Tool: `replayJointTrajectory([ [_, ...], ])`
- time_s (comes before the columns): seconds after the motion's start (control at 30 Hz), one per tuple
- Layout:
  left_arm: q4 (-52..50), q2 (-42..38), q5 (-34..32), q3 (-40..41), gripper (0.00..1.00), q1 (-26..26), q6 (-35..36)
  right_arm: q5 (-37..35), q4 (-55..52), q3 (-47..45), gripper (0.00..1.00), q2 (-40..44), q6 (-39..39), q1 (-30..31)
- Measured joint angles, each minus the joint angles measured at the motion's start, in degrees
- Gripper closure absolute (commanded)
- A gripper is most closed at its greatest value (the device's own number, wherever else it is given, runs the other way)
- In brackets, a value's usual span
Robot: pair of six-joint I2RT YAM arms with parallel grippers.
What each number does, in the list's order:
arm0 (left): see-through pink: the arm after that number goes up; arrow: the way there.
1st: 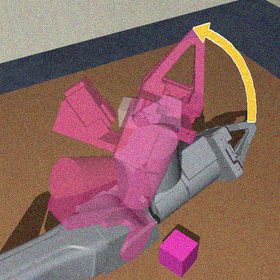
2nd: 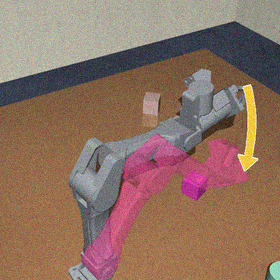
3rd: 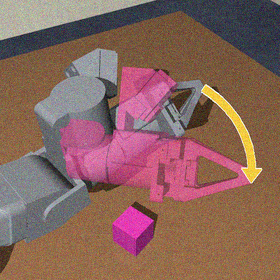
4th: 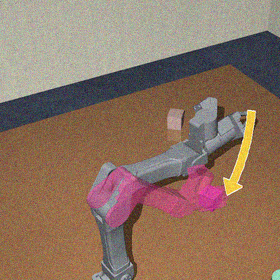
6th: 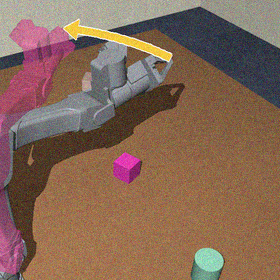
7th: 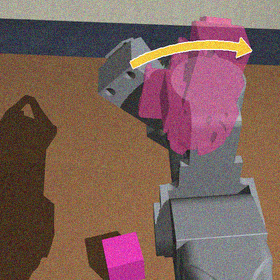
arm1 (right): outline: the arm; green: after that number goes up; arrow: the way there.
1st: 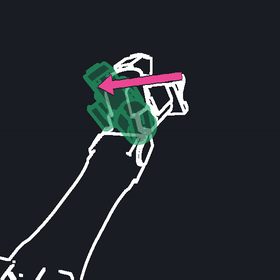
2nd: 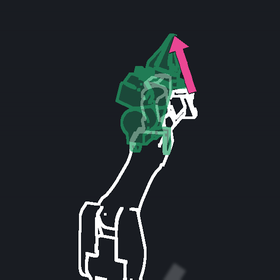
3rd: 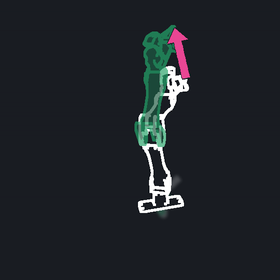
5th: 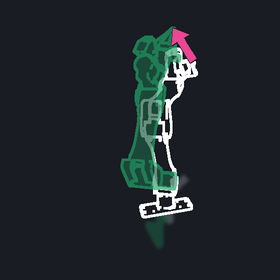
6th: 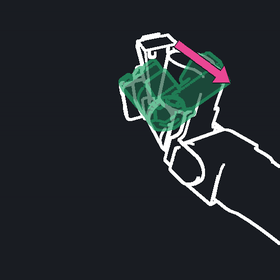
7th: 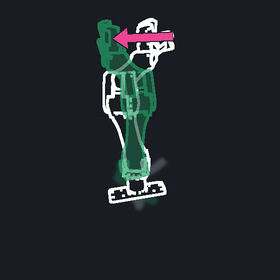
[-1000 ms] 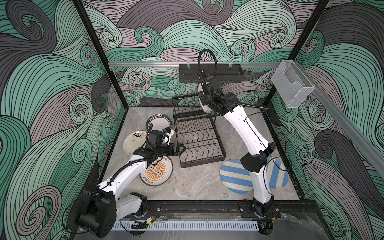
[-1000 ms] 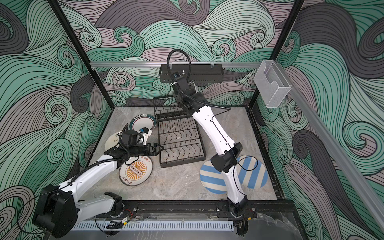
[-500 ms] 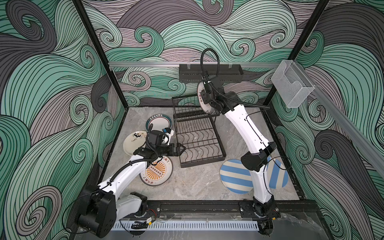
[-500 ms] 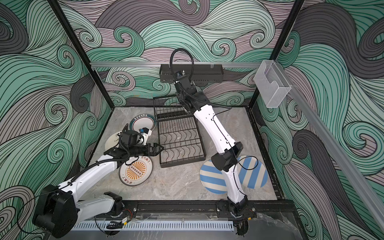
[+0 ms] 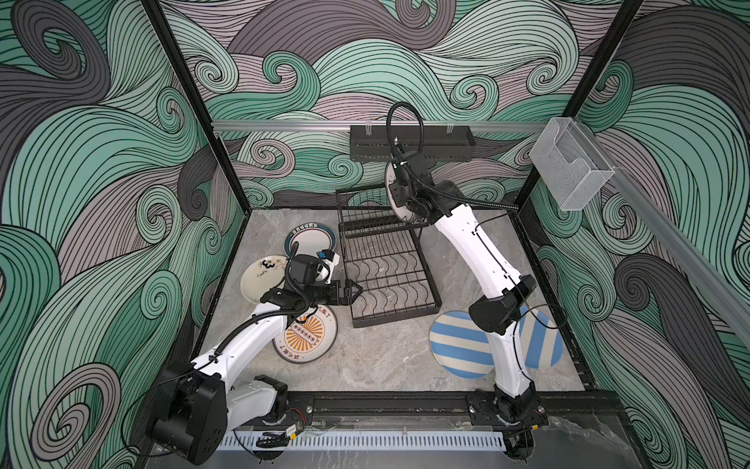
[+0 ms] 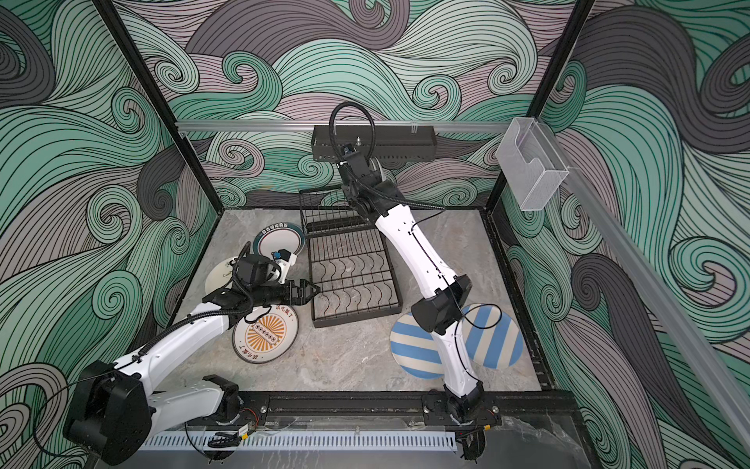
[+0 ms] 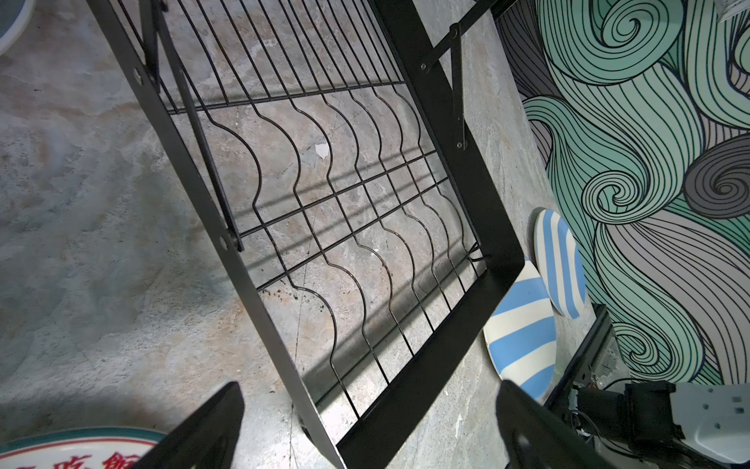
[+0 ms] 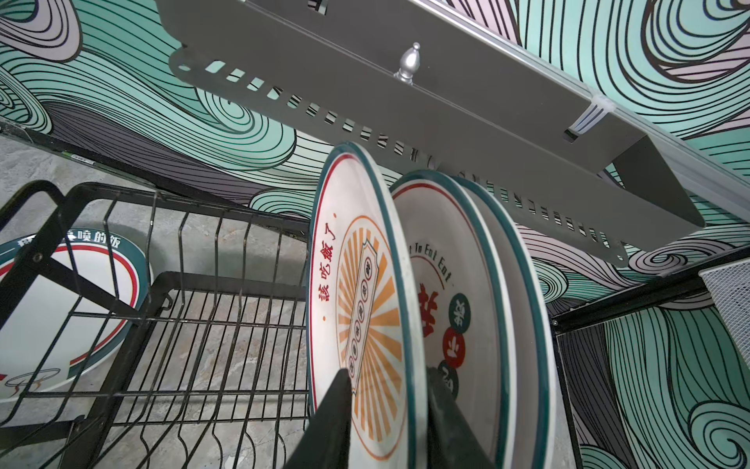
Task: Load plates into a dish rack
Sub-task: Place the plate on the dish rack.
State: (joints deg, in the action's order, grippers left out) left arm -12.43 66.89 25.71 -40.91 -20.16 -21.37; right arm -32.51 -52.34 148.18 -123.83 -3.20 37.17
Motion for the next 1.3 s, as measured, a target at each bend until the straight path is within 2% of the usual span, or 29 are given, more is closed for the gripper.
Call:
replayJointTrajectory([
  [0.13,0.0,0.0,0.0,0.0,0.01,0.0,0.0,0.0,-0.3,0.0,0.9,0.0,0.6,0.0],
  [0.27,0.0,0.0,0.0,0.0,0.01,0.0,0.0,-3.0,-0.2,0.0,1.0,0.0,1.1,-0.2],
  [0.53,0.0,0.0,0.0,0.0,0.01,0.0,0.0,-5.6,-1.2,0.7,1.0,0.0,0.4,0.9],
  [0.9,0.2,-0.1,0.0,0.4,0.01,0.0,0.0,-15.4,-3.0,4.8,1.0,0.0,-5.6,5.5],
  [1.3,0.2,-1.6,0.1,1.0,0.01,-0.1,0.0,-20.5,-3.8,4.8,1.0,0.0,-4.9,6.7],
])
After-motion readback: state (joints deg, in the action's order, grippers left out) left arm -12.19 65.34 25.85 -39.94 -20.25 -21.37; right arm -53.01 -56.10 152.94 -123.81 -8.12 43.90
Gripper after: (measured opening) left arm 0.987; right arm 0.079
